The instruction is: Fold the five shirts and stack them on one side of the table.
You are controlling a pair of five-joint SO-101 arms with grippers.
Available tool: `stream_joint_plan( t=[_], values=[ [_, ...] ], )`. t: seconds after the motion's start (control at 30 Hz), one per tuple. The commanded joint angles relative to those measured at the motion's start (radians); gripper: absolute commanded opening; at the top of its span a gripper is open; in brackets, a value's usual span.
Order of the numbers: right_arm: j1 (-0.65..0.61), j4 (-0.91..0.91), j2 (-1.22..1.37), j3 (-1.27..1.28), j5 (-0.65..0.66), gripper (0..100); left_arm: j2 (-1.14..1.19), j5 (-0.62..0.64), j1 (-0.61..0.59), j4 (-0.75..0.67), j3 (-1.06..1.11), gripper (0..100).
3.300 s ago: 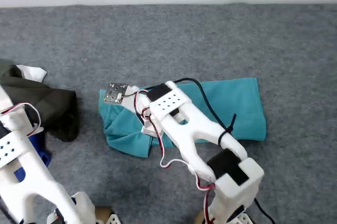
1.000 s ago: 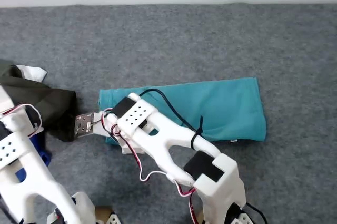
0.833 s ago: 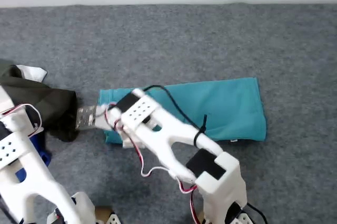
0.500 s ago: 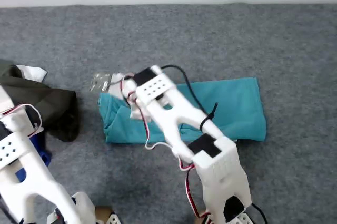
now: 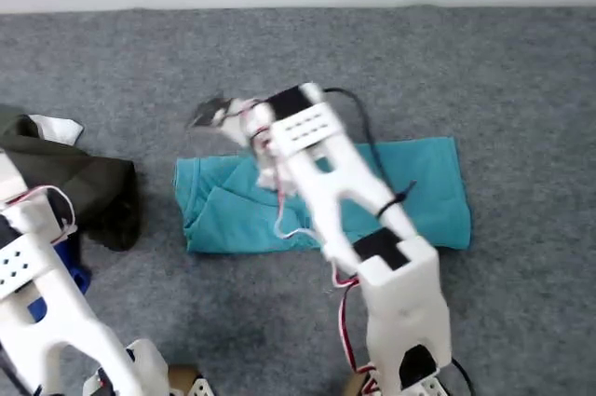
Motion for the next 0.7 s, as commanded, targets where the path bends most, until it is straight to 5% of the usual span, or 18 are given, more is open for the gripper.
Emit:
stream_joint_plan(
  t=[0.0, 0.33, 0.5, 0.67],
  values=[
    [0.133, 0.045, -0.087, -0.046, -0.032, 21.9, -0.031, -0.086, 0.000, 0.037, 0.013, 1],
    [0.472, 0.070, -0.085, -0.046, -0.218, 23.2, -0.031, -0.124, -0.002, 0.181, 0.001, 1],
    [0.552, 0.025, -0.077, -0.040, -0.302, 35.8, -0.026, -0.137, 0.000, 0.196, 0.001, 1],
    [0.573, -0.005, 0.015, -0.043, -0.348, 35.8, -0.025, -0.210, 0.000, 0.196, -0.001, 1]
  ],
)
